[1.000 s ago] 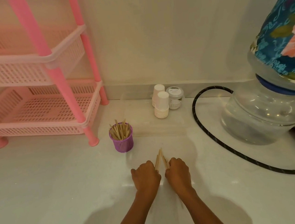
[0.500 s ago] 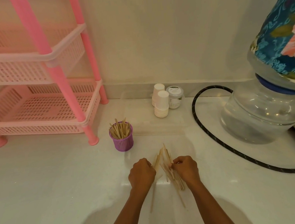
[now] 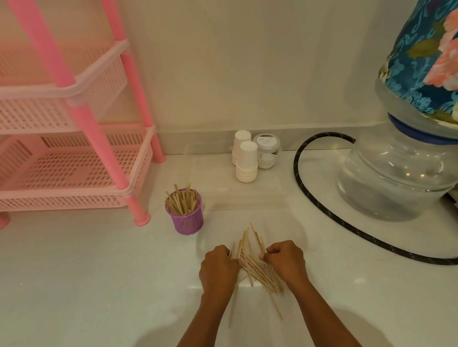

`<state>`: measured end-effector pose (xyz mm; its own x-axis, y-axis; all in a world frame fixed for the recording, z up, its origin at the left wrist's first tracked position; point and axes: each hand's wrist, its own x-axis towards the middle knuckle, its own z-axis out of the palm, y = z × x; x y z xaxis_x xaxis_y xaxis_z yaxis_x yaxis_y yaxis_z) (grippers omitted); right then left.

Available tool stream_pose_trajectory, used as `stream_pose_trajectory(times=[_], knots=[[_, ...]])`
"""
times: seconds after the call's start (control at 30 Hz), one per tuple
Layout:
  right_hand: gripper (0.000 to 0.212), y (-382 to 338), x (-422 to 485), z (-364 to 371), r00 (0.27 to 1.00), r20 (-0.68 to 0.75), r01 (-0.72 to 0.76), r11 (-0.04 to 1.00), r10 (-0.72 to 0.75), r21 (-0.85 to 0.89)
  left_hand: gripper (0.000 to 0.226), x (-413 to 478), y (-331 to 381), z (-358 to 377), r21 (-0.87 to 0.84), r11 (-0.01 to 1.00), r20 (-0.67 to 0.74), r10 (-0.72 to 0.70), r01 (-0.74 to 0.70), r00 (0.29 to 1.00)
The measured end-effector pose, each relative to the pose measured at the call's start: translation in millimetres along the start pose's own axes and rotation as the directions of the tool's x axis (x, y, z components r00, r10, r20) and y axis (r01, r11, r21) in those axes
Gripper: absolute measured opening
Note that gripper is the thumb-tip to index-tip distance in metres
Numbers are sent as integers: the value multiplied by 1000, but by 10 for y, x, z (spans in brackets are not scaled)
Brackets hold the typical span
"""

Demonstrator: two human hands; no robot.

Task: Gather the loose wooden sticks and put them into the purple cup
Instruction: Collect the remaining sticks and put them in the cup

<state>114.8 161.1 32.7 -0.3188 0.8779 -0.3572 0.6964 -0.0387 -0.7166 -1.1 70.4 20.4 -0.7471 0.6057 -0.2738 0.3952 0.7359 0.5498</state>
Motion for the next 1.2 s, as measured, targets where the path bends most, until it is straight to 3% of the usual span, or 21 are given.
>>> stream_pose_trajectory(times=[0.23,0.37,0.5,0.6,0.7,0.83,1.07,1.2], knots=[[14,-9,-67,10,999,-13,32,988,-34,-148,48,-51,129,61,159,987,18,3,-6,1000],[15,-27,-108,109,997,-9,66,954,-71,-292,44,-77,177,88,204,979,1,20,-19,1000],[32,-5,-112,245,991,11,126,892,-135,-434,30,-101,189,84,210,978,0,15,-15,1000],[25,7,-142,289,983,17,164,844,-181,-511,16,-87,178,80,161,987,3,-7,6,1000],[10,0,-145,280,979,37,188,825,-199,-533,7,-84,172,65,94,995,3,-30,30,1000],[43,-55,-159,243,983,29,168,828,-181,-534,3,-75,170,42,6,997,14,-74,74,997],[42,-74,-160,231,980,60,193,841,-188,-505,19,-54,120,11,-122,990,23,-74,76,997],[39,-55,-127,207,985,47,170,877,-167,-448,14,-25,76,-20,-159,985,44,-64,70,997]])
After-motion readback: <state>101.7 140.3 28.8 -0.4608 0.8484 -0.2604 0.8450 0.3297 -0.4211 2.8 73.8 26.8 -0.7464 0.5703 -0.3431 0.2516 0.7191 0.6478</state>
